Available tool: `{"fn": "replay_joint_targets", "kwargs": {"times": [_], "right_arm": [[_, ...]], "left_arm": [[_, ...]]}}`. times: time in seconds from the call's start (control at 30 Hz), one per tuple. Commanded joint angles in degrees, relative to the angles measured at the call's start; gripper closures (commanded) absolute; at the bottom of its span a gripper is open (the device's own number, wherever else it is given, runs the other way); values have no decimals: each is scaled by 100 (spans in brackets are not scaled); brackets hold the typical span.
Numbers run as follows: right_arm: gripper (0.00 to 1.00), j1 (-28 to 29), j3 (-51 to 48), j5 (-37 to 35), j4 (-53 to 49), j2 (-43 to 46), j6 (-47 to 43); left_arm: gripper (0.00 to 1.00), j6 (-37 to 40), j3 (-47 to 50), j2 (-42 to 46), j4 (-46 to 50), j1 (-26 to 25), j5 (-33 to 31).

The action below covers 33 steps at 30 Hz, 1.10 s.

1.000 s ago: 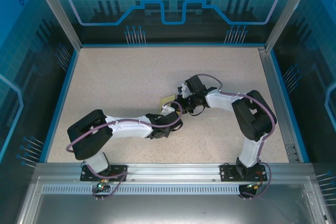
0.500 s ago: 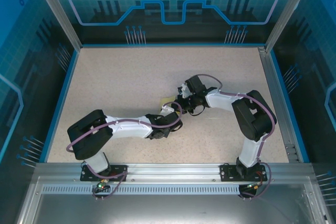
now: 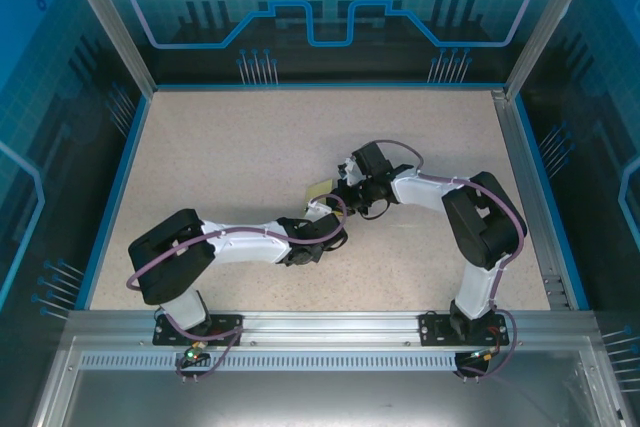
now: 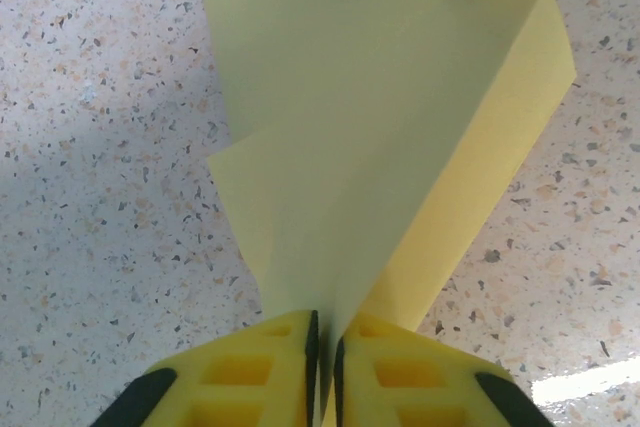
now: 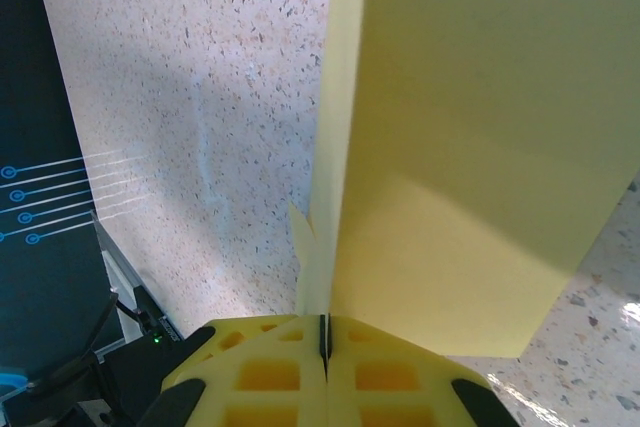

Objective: Fold a paper plane with a square sheet of paper (pick it up from the middle)

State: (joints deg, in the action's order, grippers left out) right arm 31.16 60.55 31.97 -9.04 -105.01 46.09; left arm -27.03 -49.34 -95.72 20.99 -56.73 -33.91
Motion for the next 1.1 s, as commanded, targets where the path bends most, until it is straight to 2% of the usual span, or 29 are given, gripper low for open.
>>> {"fn": "replay_joint_targets", "kwargs": {"times": [0.0,0.2,0.37,0.53,0.67,0.77,1.07], "right_arm": [[93,83,103,56,-161,4,-53],[80,12,-63,-155,-274,389,-173],[65,-234,-404,-300,-282,982,-270],[57,-411,-726,-386,-233,1425,-335],[56,-303,-734,-271,-138,1371,-372],[58,-130,-626,-272,-111,1186,-390],[72,377,5,-280,-26,386,-316]], "left_arm": [[89,-74,109,-79,-26,54,-97],[95,-64,488,318,-586,461,829],[96,106,959,882,-1307,1102,2322],[95,177,1244,1167,-1679,1718,3434],[95,106,1432,1126,-2078,2098,4269],[95,21,1489,1019,-2243,2277,4647],[95,-206,1662,782,-2562,2646,5182]]}}
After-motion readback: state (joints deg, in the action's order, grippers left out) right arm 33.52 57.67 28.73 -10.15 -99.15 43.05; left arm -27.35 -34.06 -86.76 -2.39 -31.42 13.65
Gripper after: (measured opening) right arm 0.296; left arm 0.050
